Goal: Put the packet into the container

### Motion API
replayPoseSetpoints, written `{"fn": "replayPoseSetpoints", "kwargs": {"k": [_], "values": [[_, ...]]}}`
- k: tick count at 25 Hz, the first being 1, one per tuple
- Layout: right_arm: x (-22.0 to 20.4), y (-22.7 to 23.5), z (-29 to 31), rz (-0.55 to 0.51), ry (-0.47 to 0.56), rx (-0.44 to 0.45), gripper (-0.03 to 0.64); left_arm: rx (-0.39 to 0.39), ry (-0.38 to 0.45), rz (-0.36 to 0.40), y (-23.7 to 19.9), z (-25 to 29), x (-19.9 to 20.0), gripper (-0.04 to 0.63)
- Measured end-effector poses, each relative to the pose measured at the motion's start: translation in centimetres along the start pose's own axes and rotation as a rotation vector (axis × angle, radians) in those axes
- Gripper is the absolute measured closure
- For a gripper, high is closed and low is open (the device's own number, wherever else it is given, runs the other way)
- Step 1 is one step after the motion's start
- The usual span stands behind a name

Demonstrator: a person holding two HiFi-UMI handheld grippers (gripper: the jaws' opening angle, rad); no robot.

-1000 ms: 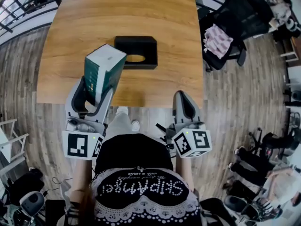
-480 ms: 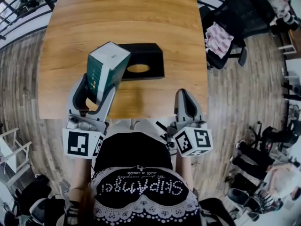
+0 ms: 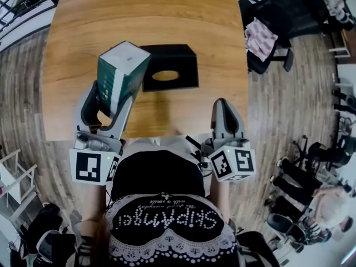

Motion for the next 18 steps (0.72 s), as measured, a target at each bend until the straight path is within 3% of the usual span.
{"fn": "replayPoseSetpoints", "kwargs": {"k": [5, 18], "values": [[1.0, 1.8, 0.5, -0.005, 0.018, -0.012, 0.578, 0.021, 0.005, 0.008, 0.3, 0.5, 0.2, 0.256], [4.2, 4.4, 3.5, -0.02, 0.067, 0.068, 0.578, 0.113, 0.042, 0.025, 1.7, 1.8, 1.5, 0.256]]}}
Point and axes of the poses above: the fingertips, and each gripper's own axes: z forward along the fingers, y to its right, x out of its top, the point moved 9 cm from there along -z, backward along the fingers, and after that the axes turned 15 degrees about y, right-handed, at the moved point
